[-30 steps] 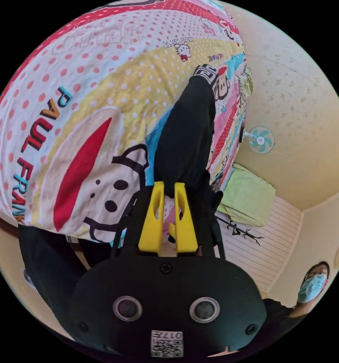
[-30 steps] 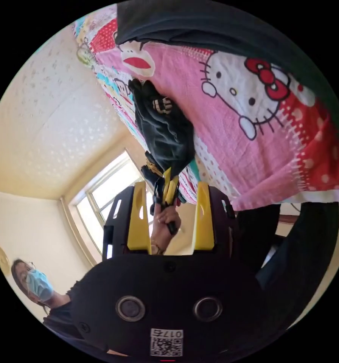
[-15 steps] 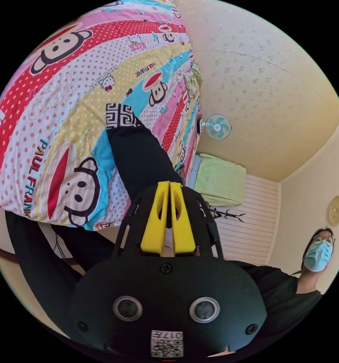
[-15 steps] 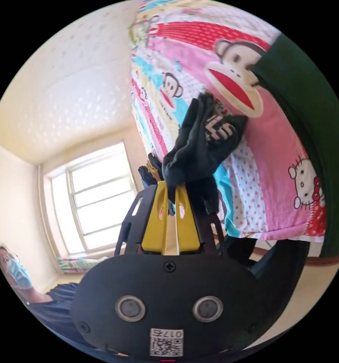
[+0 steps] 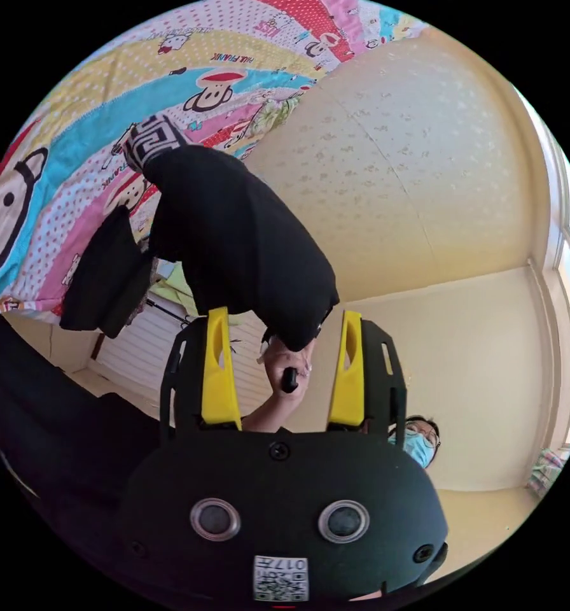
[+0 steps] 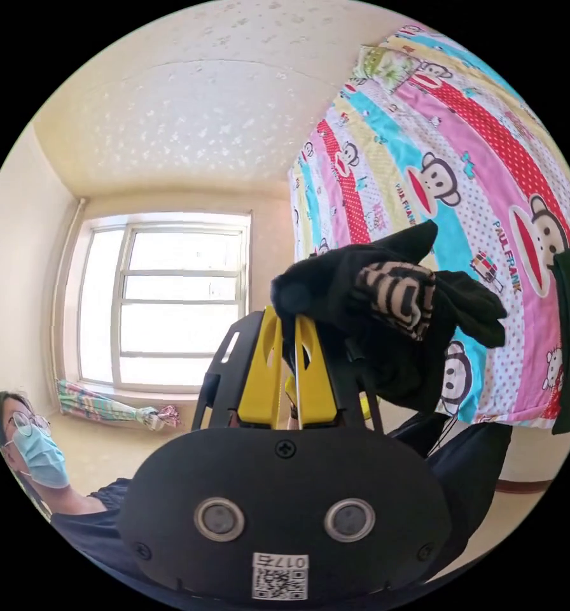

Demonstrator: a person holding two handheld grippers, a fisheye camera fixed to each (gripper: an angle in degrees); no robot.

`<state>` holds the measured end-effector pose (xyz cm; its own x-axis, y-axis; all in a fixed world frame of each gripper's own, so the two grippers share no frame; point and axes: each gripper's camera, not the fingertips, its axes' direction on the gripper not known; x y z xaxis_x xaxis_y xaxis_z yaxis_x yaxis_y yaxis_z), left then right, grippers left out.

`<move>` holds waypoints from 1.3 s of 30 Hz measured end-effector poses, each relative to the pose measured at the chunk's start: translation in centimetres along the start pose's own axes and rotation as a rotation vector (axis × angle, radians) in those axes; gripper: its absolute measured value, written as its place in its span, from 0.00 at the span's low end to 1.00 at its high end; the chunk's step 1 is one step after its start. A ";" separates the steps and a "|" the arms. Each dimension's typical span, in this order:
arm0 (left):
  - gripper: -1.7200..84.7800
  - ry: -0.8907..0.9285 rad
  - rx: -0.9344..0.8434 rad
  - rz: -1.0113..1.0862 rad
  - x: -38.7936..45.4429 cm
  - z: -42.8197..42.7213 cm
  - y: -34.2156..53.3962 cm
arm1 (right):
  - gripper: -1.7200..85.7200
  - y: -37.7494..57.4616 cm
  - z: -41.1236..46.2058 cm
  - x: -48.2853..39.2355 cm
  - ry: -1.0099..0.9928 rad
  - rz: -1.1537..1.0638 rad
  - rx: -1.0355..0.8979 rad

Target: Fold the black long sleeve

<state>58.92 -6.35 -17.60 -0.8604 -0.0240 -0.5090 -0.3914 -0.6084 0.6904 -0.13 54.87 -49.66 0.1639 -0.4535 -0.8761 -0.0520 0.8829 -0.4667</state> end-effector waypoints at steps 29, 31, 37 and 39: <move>0.07 -0.382 0.599 0.864 34.5 -25.6 20.1 | 0.04 10.6 49.6 -30.0 -0.024 -0.712 -0.832; 0.07 -0.396 0.632 0.835 33.6 -26.6 18.8 | 0.04 10.6 53.4 -29.3 0.016 -0.692 -0.828; 0.08 -0.572 0.757 0.445 20.7 -31.4 9.4 | 0.03 9.7 62.7 -17.0 0.353 -0.552 -0.818; 0.08 -0.669 0.681 0.262 12.8 -32.0 6.7 | 0.03 10.0 62.6 -12.4 0.402 -0.452 -0.851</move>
<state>55.71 -36.13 -35.93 -0.8716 0.4878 -0.0476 -0.0862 -0.0569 0.9947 58.93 76.96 -35.87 0.0090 -0.8649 -0.5018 -0.7697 0.3144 -0.5556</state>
